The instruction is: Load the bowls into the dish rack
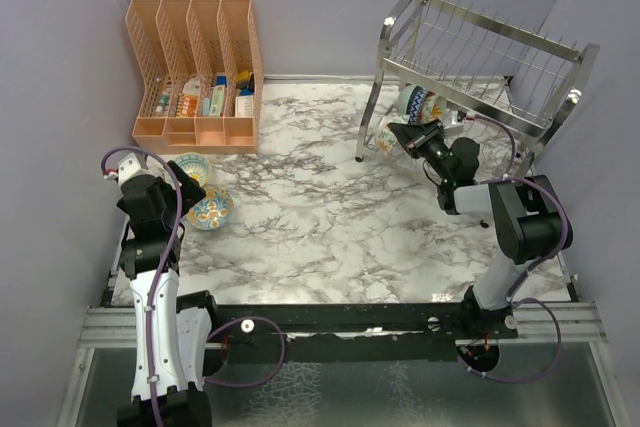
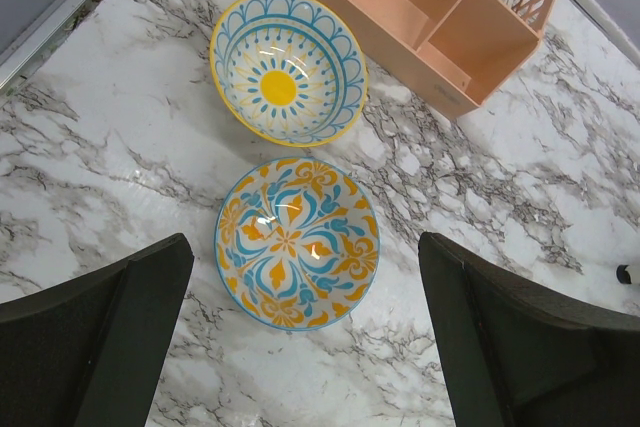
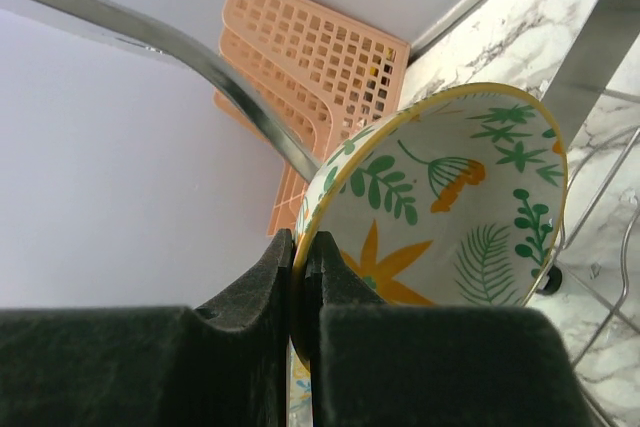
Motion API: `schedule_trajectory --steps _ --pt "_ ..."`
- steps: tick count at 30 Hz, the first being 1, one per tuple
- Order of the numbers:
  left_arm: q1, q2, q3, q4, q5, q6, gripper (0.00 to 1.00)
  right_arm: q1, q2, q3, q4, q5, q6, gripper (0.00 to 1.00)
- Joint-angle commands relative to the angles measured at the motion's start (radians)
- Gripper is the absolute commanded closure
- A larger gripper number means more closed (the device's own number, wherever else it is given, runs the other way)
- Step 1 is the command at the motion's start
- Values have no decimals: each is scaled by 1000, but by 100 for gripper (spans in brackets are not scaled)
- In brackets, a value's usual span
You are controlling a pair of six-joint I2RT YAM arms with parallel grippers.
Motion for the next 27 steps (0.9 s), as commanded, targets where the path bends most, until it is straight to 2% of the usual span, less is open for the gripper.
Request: schedule_trajectory --steps 1,11,21,27 --pt "6 -1 -10 34 20 10 1 -5 42 73 123 54 1 99" --pt "6 2 -10 33 18 10 1 -5 124 115 164 83 12 99" --pt "6 4 -10 33 21 10 1 -5 177 183 100 58 -40 99" --pt "6 3 -10 33 21 9 1 -5 186 145 106 61 -28 99"
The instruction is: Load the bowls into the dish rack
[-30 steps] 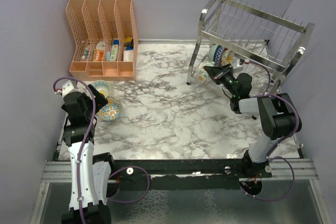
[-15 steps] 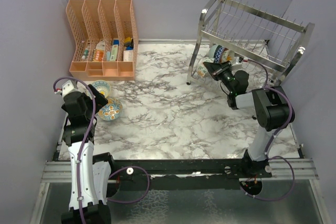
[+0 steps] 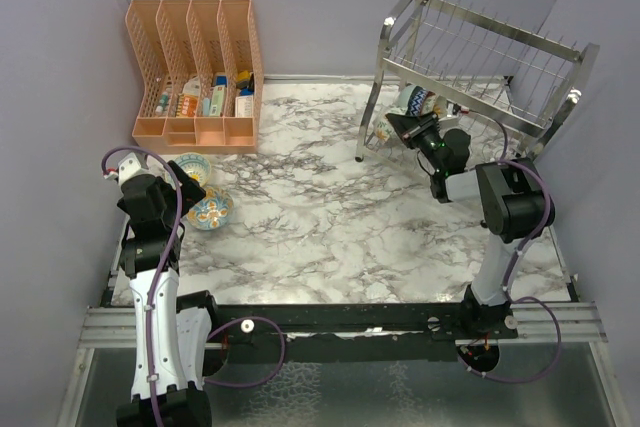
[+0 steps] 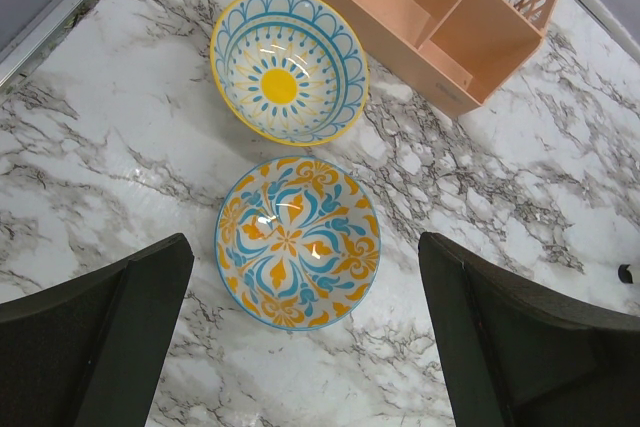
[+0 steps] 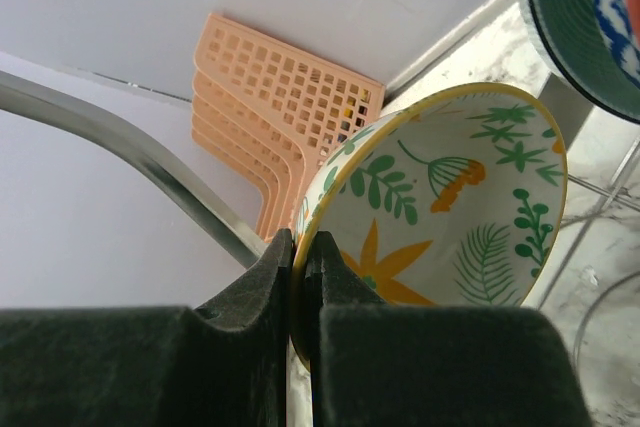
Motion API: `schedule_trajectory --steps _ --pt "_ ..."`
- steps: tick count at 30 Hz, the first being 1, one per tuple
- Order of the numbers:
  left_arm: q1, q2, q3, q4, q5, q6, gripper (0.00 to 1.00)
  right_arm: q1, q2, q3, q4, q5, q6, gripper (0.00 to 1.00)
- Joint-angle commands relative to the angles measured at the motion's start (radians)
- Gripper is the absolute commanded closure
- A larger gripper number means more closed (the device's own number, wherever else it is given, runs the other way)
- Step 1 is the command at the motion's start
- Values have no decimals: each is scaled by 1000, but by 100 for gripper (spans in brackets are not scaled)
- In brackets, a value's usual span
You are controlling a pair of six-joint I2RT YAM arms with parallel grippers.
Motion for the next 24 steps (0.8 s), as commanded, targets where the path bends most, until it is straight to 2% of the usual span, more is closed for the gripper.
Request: schedule_trajectory --steps 1,7,17,24 --pt "6 -2 -10 34 21 9 1 -5 5 -20 55 2 -11 99" --pt "6 0 -10 35 23 10 1 -5 -1 -50 48 11 -20 99" --pt "7 8 -10 34 24 10 1 -5 10 -13 -11 -22 -51 73" --pt "7 6 -10 35 24 11 1 -5 -21 -1 -18 -56 -64 68"
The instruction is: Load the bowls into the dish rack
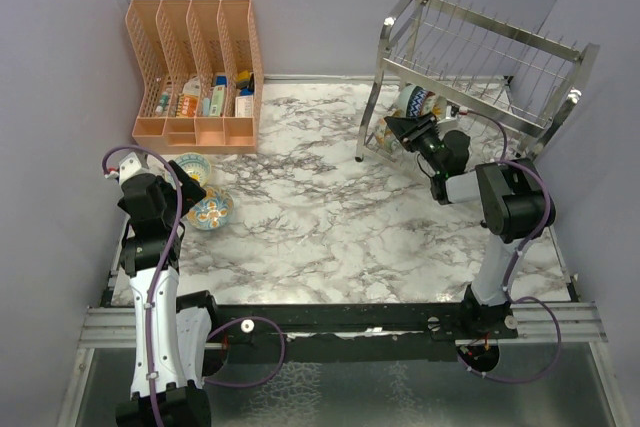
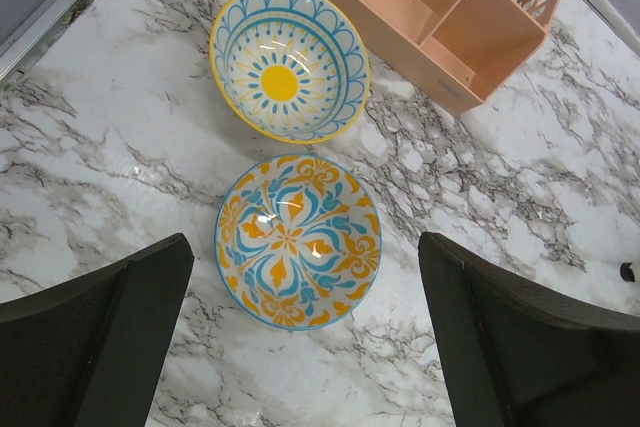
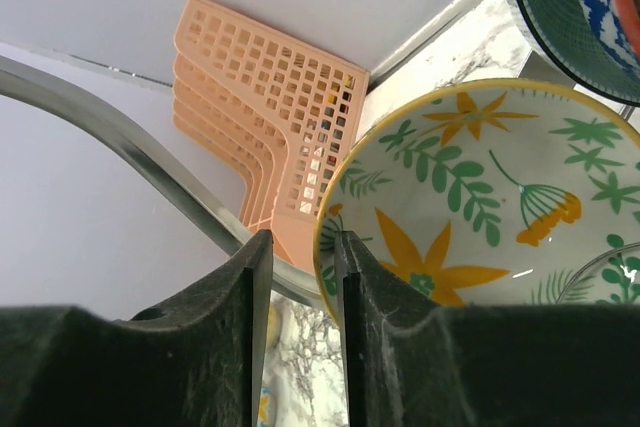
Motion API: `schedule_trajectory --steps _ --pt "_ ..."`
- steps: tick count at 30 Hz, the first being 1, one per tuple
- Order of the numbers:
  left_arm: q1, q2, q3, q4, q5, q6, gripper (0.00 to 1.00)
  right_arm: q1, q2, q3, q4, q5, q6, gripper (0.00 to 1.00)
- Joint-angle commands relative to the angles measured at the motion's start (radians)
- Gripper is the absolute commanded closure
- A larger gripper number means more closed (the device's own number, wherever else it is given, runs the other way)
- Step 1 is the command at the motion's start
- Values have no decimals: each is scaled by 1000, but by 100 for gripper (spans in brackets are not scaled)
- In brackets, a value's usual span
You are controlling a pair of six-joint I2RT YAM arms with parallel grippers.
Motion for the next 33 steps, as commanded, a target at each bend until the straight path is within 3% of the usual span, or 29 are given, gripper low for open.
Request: schedule_trajectory --steps 1,12,21,26,33 --pt "7 -4 -9 35 23 11 1 -4 -36 23 3 -46 -25 68" --pt "7 -10 -10 34 20 10 1 -4 -179 -10 -48 -115 -47 64" --pt "7 -15 -9 33 17 10 1 15 -280 -184 0 -158 -17 62" --pt "8 -19 -10 31 13 10 1 107 -378 -283 -41 -147 -63 62" --pt "9 -25 -7 25 -11 4 1 336 -528 -338 -211 -8 -184 57"
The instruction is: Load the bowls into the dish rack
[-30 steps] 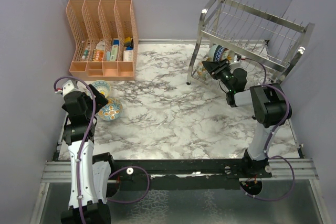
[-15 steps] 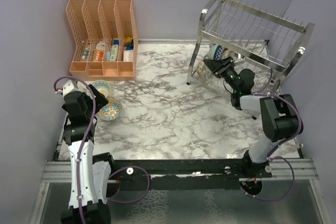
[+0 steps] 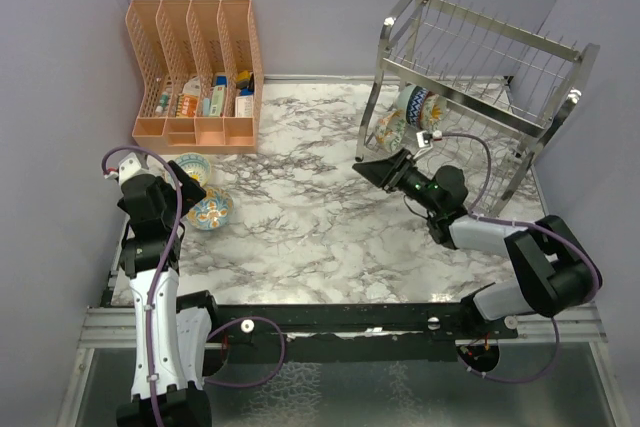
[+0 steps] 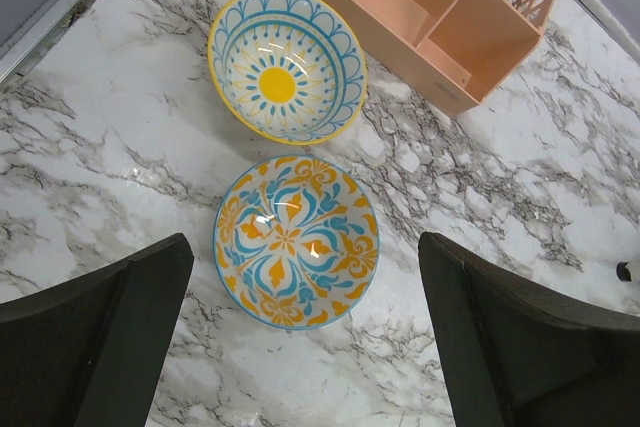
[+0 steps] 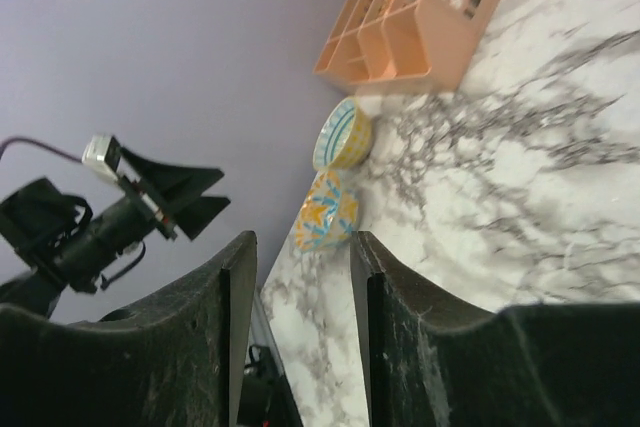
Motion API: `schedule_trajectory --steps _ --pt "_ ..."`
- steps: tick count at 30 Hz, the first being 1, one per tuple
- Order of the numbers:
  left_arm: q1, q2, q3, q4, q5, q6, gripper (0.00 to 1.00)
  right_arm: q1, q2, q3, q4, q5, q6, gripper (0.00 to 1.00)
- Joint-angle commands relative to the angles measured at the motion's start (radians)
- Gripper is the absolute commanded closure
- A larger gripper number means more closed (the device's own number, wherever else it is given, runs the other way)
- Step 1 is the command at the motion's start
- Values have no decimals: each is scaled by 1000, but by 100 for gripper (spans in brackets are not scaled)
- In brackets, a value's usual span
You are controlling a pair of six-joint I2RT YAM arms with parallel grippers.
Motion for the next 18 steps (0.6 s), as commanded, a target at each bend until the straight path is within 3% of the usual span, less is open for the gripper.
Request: schedule_trajectory --steps 1,5,9,13,18 --pt "11 -16 -5 24 -19 4 1 138 -69 2 -135 111 -122 57" --pt "14 -10 -10 29 -20 3 1 248 -49 89 -268 176 -215 52" --pt "15 49 -2 17 -35 3 1 277 -4 161 -330 170 -238 52" --pt "15 176 12 12 -3 20 1 278 10 235 -460 135 -300 51" --pt "13 358 69 17 24 32 6 278 -37 211 -491 150 -332 49"
